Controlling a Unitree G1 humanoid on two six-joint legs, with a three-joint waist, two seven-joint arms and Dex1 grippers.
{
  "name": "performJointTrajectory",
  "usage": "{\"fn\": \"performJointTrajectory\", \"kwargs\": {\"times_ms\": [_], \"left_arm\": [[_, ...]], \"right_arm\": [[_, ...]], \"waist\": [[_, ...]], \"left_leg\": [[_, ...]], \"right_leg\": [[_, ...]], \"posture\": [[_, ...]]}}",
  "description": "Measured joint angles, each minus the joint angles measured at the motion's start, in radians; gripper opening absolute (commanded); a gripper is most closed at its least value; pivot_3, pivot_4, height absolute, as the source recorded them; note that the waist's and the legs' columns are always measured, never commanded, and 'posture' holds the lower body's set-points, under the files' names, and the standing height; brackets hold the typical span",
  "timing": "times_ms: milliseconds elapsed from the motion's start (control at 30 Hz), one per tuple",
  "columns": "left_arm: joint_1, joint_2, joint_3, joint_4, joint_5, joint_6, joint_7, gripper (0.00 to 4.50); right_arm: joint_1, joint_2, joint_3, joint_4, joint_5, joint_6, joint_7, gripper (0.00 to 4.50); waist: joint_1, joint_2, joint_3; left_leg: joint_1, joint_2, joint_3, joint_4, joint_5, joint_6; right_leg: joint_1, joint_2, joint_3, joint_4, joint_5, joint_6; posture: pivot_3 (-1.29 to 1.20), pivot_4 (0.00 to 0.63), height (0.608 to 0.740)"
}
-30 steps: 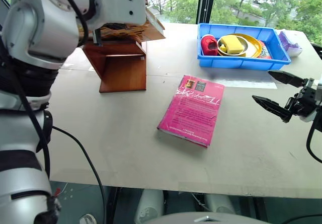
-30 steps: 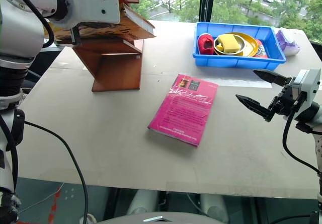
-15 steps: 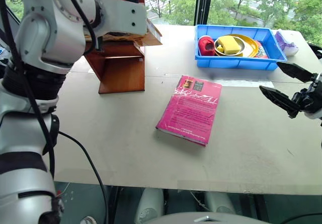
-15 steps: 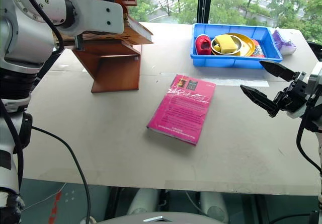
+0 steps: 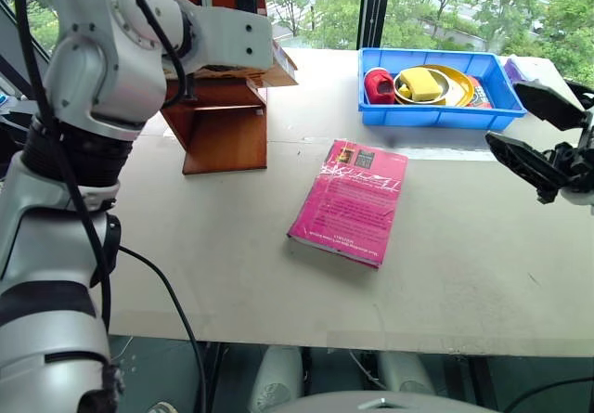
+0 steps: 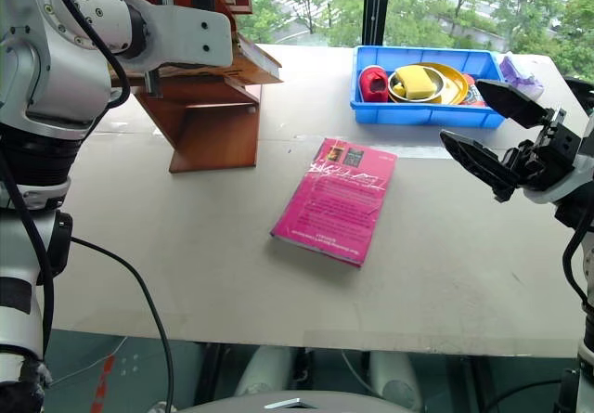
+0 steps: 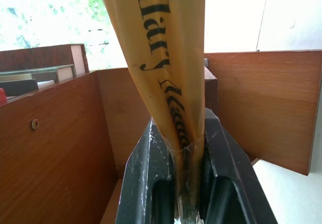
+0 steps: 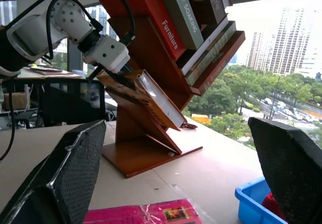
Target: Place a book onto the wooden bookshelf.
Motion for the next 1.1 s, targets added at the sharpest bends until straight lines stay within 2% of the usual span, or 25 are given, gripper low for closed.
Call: {"fn": "performJointTrajectory", "kwargs": {"times_ms": [167, 200, 400, 500, 633, 800, 900, 1000, 1033, 1100], "left_arm": [[0.0, -0.006, 0.005, 0.013, 0.001, -0.01, 0.005, 0.04], [0.0, -0.006, 0.008, 0.014, -0.001, -0.01, 0.0, 1.04], [0.008, -0.014, 0.05, 0.025, -0.051, 0.026, -0.019, 3.78], [0.021, 0.029, 0.133, -0.075, -0.144, 0.134, -0.108, 3.78], [0.076, 0.085, 0.285, -0.215, -0.282, 0.315, -0.169, 3.78], [0.132, 0.08, 0.468, -0.416, -0.504, 0.645, -0.179, 3.78], [0.189, 0.007, 0.599, -0.556, -0.668, 0.878, -0.156, 3.78], [0.284, -0.101, 0.699, -0.669, -0.761, 0.983, -0.097, 3.78], [0.344, -0.117, 0.709, -0.703, -0.769, 0.969, -0.071, 3.78], [0.631, -0.196, 0.723, -0.799, -0.768, 0.858, 0.042, 3.78]], "right_arm": [[-0.013, 0.003, 0.003, -0.001, 0.02, 0.016, -0.004, 4.5], [-0.013, 0.005, 0.003, -0.003, 0.025, 0.017, -0.005, 4.5], [-0.013, 0.014, 0.005, -0.021, 0.029, 0.018, -0.006, 4.5], [-0.01, 0.014, 0.007, -0.029, 0.029, 0.019, -0.007, 4.5], [-0.005, 0.01, 0.005, -0.028, 0.029, 0.024, -0.005, 4.5], [-0.005, -0.017, 0.003, -0.007, 0.029, 0.044, -0.002, 4.5], [-0.005, -0.036, 0.001, 0.007, 0.029, 0.061, 0.005, 4.5], [-0.004, -0.051, -0.001, 0.007, 0.029, 0.067, 0.011, 4.5], [-0.003, -0.053, -0.003, 0.006, 0.029, 0.072, 0.011, 4.5], [0.036, -0.07, -0.029, 0.007, 0.029, 0.086, 0.01, 4.5]], "waist": [[-0.001, 0.0, 0.0], [-0.001, 0.0, 0.0], [0.0, -0.002, 0.001], [-0.002, -0.002, 0.001], [-0.001, -0.002, 0.001], [0.001, -0.003, 0.002], [0.001, -0.003, 0.002], [-0.001, -0.003, 0.002], [-0.001, -0.003, 0.002], [-0.005, 0.001, -0.001]], "left_leg": [[0.0, 0.0, 0.0, 0.0, 0.0, 0.0], [0.0, 0.0, 0.0, 0.0, 0.0, 0.0], [-0.007, 0.001, 0.0, 0.0, 0.0, 0.0], [-0.02, 0.001, 0.001, 0.002, 0.0, 0.0], [-0.022, 0.001, -0.001, 0.001, 0.0, 0.0], [-0.022, 0.0, -0.003, 0.003, 0.0, 0.0], [-0.02, 0.0, -0.003, 0.004, 0.0, 0.0], [-0.013, 0.0, -0.004, 0.003, 0.0, 0.0], [-0.014, 0.0, -0.006, 0.003, 0.0, 0.0], [-0.009, 0.0, -0.003, 0.001, 0.0, 0.0]], "right_leg": [[0.0, 0.0, 0.0, 0.0, 0.0, 0.0], [0.0, 0.0, 0.0, 0.0, 0.0, 0.0], [-0.005, 0.0, -0.001, -0.001, 0.001, 0.0], [-0.018, 0.0, 0.001, -0.001, 0.003, -0.002], [-0.02, 0.0, 0.0, -0.002, 0.002, -0.001], [-0.019, -0.001, -0.001, -0.001, 0.001, 0.001], [-0.016, -0.001, 0.0, 0.0, 0.0, 0.003], [-0.01, 0.0, 0.0, 0.0, -0.001, 0.003], [-0.01, 0.0, -0.001, -0.001, -0.001, 0.003], [-0.008, 0.0, 0.004, -0.001, 0.002, -0.001]], "posture": [[0.0, 0.15, 0.74], [0.0, 0.15, 0.74], [0.0, 0.15, 0.74], [0.0, 0.15, 0.74], [0.0, 0.15, 0.74], [0.0, 0.15, 0.74], [0.0, 0.15, 0.74], [0.0, 0.15, 0.74], [0.0, 0.15, 0.74], [0.0, 0.15, 0.74]]}}
